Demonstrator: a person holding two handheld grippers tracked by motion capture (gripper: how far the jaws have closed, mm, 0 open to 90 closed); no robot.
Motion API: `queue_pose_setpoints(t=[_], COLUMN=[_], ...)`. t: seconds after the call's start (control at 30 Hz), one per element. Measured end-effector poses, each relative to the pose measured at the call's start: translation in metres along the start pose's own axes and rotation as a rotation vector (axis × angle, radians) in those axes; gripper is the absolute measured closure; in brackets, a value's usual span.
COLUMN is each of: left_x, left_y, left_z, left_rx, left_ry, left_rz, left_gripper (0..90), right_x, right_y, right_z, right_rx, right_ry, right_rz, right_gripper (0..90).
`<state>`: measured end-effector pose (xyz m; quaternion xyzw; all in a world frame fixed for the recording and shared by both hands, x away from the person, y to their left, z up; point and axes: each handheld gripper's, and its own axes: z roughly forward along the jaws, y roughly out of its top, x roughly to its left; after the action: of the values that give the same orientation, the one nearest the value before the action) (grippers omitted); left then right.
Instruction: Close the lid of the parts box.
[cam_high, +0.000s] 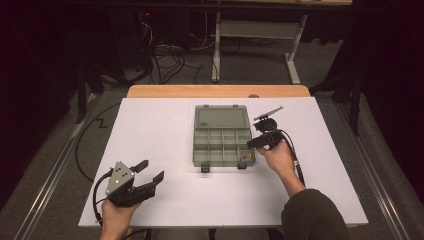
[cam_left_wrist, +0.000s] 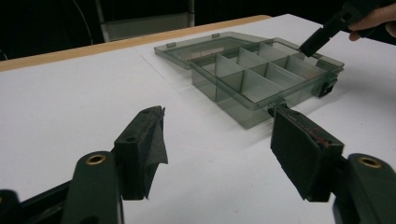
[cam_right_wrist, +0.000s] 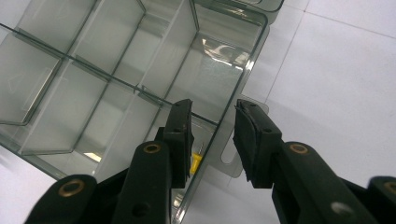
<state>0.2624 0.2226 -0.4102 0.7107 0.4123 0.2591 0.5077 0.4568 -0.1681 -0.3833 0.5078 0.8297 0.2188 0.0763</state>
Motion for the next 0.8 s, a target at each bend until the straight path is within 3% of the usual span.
queue_pose_setpoints(t=[0.17, 0.4, 0.8], left_x=[0.001, 0.006, 0.009], left_y=[0.002, 0.005, 0.013], left_z=[0.002, 0.003, 0.007], left_rx=[0.012, 0.0, -0.025], left_ry=[-0.017, -0.03, -0.023], left_rz=[0.012, -0.013, -0.016], left_gripper=[38.4, 39.6, 39.4], right_x=[0.0, -0.001, -0.001], right_y=[0.0, 0.0, 0.0], right_z=[0.0, 0.0, 0.0], right_rx=[0.003, 0.002, 0.002], right_ry=[0.001, 0.004, 0.004], right_rz=[0.0, -0.006, -0.015], right_gripper=[68.9, 68.9, 69.0])
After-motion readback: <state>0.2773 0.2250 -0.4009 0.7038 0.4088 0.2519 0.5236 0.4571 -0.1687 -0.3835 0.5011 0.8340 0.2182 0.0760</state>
